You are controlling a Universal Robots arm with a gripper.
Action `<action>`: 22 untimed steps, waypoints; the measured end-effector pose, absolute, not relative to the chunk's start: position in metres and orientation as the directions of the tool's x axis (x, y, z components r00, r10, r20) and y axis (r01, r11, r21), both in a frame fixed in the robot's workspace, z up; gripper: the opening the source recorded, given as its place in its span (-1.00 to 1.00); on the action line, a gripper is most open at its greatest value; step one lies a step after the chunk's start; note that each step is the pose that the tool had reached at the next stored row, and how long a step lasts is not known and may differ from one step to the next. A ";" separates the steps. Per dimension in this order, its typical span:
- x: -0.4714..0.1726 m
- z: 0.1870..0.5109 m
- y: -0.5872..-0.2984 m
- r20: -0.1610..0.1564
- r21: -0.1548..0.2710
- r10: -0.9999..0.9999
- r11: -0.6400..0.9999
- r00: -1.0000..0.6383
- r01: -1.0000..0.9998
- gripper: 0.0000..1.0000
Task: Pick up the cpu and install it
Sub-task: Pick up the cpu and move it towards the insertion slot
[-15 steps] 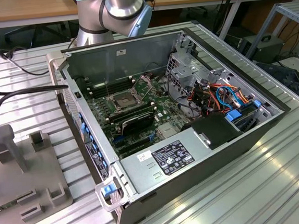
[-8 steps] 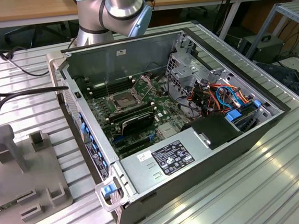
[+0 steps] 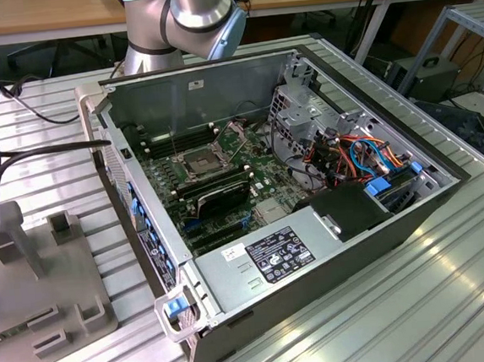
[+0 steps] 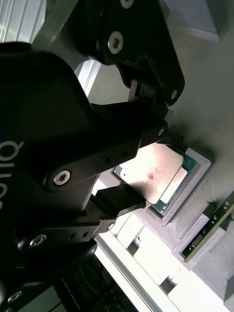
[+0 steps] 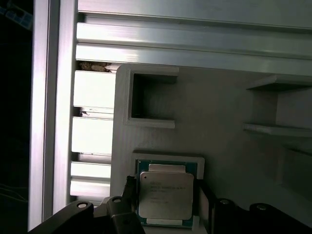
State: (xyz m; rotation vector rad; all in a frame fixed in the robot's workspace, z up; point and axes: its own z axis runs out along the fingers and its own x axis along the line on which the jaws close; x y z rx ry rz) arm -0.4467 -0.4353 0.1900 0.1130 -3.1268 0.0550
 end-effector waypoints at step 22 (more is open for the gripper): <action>-0.447 0.192 -0.435 0.014 -0.035 -0.101 0.994 -0.995 -0.102 0.20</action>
